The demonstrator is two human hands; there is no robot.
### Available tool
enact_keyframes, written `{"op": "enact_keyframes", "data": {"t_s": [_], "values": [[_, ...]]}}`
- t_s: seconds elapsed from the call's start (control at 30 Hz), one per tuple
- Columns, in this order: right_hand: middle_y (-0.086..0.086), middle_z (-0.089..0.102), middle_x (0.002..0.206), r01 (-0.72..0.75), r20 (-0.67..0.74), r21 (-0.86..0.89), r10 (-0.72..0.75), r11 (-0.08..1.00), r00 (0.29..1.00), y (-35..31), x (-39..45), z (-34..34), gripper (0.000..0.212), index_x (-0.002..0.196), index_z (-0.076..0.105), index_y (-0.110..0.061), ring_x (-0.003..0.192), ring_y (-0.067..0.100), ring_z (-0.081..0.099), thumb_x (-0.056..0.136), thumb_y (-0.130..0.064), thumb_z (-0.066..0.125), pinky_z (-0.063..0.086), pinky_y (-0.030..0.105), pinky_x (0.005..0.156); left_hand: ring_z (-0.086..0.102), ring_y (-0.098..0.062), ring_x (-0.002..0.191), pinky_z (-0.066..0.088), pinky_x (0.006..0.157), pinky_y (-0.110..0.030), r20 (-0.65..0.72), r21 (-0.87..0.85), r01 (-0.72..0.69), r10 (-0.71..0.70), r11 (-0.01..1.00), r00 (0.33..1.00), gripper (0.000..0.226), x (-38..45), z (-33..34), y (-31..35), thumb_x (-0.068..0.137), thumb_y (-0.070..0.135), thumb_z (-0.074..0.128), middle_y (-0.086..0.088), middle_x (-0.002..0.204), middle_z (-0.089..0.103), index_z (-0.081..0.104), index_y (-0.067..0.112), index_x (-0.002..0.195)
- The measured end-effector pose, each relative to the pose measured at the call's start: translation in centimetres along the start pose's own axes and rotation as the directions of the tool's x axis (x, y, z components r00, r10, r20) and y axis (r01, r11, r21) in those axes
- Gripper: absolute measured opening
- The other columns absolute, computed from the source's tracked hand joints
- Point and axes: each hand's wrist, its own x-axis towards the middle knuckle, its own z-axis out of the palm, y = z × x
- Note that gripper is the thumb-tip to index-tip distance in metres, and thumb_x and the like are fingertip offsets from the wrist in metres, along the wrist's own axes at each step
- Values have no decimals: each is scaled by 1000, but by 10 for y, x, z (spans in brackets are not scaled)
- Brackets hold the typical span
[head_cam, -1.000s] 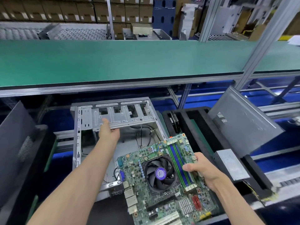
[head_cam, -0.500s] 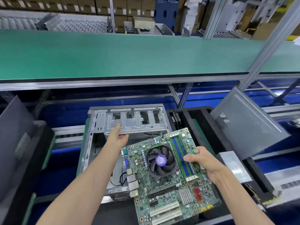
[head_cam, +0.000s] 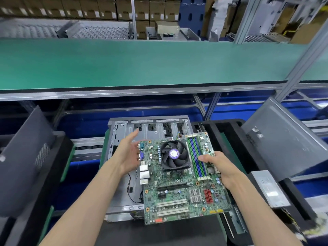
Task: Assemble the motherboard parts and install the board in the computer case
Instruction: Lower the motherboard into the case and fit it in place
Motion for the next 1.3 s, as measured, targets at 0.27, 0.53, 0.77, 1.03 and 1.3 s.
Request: {"op": "enact_keyframes", "data": {"t_s": [0.27, 0.53, 0.77, 1.03, 1.3], "values": [[-3, 36, 137, 7, -56, 98, -1, 995, 998, 0, 18, 7, 115, 134, 42, -13, 131, 20, 31, 38, -52, 92, 20, 52, 114, 52, -23, 130, 46, 100, -46, -54, 183, -34, 45, 982, 998, 87, 0, 18, -8, 66, 64, 79, 0, 148, 49, 52, 29, 141], [4, 30, 158, 63, -123, 172, -42, 983, 992, -14, 39, 0, 107, 142, 45, -12, 144, 25, 25, 53, -52, 88, 19, 53, 114, 56, -6, 64, 35, 88, -31, 4, 132, -157, 158, 979, 987, 52, 6, 20, -12, 81, 51, 71, -2, 104, 65, 67, 16, 120], [2, 38, 154, 59, -184, 295, -4, 954, 983, -11, 51, -1, 34, 98, 64, -24, 142, 25, 29, 72, -39, 82, 27, 46, 103, 74, -22, 91, 55, 76, -37, -30, 60, -113, 115, 992, 993, 50, 16, -3, -13, 103, 41, 36, -6, 106, 76, 79, 16, 100], [-1, 35, 154, 113, -308, 423, 25, 899, 951, -27, 55, -1, 47, 111, 68, -20, 142, 22, 28, 71, -39, 82, 27, 47, 105, 70, -18, 85, 58, 81, -33, -94, 940, 83, 19, 331, 995, 11, 26, -19, -48, 85, 14, 65, -4, 94, 76, 74, 18, 90], [2, 26, 161, 116, -388, 459, 82, 881, 918, -29, 53, 1, 65, 128, 57, -19, 148, 25, 21, 71, -38, 83, 24, 52, 113, 57, -27, 108, 52, 87, -37, -64, 988, 43, -139, -150, 988, 62, 52, 31, -94, 80, 41, 73, -9, 123, 59, 49, 11, 129]]}}
